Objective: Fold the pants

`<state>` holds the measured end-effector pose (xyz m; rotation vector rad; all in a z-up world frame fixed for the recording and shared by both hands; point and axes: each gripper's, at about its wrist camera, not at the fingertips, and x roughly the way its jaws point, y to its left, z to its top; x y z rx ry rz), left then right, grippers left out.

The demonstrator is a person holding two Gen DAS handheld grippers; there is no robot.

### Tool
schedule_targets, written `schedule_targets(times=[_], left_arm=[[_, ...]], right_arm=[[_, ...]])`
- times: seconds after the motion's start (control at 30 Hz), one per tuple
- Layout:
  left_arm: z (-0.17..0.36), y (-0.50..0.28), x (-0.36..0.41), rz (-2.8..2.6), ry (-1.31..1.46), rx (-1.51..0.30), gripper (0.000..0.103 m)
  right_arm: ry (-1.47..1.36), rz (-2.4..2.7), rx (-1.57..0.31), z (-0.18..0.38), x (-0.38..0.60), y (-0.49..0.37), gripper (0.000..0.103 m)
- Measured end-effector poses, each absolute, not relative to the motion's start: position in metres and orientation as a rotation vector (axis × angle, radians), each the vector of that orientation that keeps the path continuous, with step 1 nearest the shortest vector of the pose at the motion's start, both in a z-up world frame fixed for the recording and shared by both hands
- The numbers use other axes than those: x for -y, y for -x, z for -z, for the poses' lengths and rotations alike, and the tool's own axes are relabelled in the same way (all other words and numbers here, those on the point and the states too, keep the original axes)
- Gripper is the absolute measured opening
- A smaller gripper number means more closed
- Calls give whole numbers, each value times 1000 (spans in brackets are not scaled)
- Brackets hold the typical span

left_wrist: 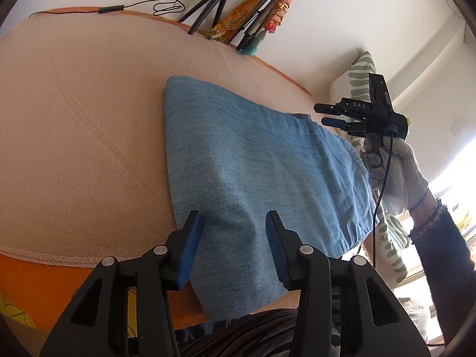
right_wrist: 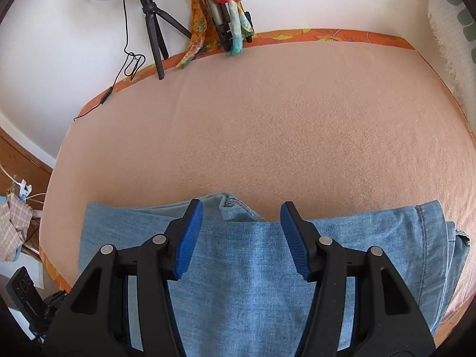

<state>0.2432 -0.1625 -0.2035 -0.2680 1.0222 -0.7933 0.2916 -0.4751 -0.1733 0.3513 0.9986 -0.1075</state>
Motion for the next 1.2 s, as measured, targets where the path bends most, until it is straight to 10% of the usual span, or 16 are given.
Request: schedule_targets(times=[0.23,0.47,0.6,0.7,1.2], left_arm=[[199,-240,152,805,388,-961,4],[171,-218,161,809,345,-826,4],[172,-219,142,752,391,-838,14],[178,-221,133,709,392,-878,49],[222,-227,122,769,521,-1000,46]], right_arm=[[-338,24,-988,165,437,-303,58],[-317,-183,-1038,139,358,-298,63],[-312,-276,-1093,138,312,-300,64],[-312,-320,-1155,149,282,-307,64],[-229,-300,-1409,218,190,-334,64]])
